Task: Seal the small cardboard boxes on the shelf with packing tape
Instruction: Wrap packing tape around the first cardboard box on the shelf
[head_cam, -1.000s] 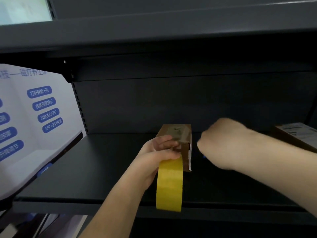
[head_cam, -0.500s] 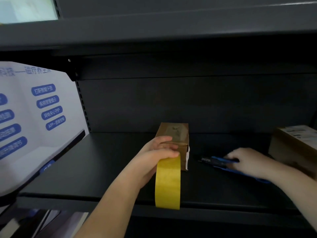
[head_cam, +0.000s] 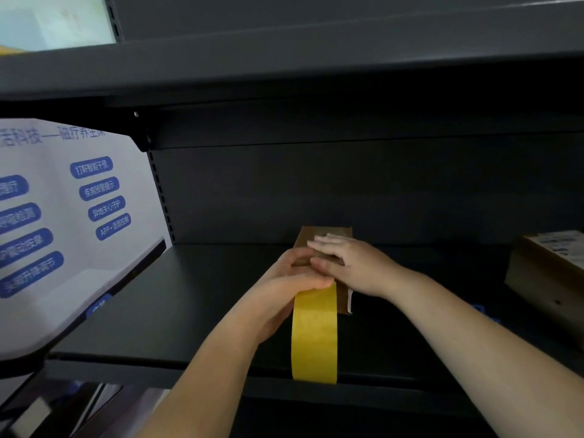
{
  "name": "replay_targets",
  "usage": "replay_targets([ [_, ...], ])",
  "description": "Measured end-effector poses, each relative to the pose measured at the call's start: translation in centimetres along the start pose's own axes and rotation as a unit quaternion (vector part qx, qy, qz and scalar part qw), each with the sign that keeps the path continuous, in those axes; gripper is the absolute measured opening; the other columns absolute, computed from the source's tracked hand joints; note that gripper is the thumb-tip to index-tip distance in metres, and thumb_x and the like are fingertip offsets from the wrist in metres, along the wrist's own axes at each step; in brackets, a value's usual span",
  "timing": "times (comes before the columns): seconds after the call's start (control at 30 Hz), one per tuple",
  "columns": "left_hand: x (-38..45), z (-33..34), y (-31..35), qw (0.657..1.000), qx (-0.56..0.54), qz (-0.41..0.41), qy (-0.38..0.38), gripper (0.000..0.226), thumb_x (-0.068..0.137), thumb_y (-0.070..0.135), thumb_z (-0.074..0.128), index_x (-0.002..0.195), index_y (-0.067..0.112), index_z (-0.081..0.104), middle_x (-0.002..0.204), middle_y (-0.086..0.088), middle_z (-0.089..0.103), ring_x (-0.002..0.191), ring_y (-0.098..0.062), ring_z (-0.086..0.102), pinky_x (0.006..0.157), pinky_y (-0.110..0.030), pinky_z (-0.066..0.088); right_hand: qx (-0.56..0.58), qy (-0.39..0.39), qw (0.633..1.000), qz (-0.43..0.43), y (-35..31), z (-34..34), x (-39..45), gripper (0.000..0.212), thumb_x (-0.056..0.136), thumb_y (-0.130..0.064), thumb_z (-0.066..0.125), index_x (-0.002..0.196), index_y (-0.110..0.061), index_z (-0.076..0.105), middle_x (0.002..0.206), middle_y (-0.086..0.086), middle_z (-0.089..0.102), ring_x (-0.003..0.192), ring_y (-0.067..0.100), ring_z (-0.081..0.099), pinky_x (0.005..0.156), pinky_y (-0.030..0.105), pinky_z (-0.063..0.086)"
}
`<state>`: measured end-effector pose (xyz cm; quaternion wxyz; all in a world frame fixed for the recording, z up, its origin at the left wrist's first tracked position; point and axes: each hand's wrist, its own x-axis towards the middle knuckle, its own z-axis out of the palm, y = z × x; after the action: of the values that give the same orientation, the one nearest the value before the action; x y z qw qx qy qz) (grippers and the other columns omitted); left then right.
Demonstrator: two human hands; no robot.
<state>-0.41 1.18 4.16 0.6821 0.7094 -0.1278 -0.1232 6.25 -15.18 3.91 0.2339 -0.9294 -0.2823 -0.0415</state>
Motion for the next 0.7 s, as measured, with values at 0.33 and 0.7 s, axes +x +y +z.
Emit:
replay_targets([
  [0.33,-0.1,0.0,-0.1,1.000,0.002,-0.027,0.005,0.078,0.059,0.030,0.074,0.124,0.039,0.032,0.112,-0.004,0.055,0.096,-0.019,0.061,0.071,-0.028,0.050,-0.016,-0.042,0.999,0.010,-0.3,-1.3,0.7,0.059,0.085,-0.060,0.045,0.138,-0.035,0.037,0.151,-0.010,0.027,0.137,0.010,0.024,0.108,0.033,0.022],
  [0.7,0.4,-0.3,-0.2,0.999,0.012,-0.027,0.037,0.054,0.070,0.015,0.064,0.119,0.030,0.045,0.132,-0.007,0.041,0.091,-0.012,0.053,0.059,-0.019,0.049,-0.018,-0.040,0.999,0.013,0.0,-1.0,0.6,0.062,0.083,-0.059,0.050,0.139,-0.039,0.033,0.151,-0.015,0.024,0.138,0.009,0.022,0.108,0.035,0.021],
])
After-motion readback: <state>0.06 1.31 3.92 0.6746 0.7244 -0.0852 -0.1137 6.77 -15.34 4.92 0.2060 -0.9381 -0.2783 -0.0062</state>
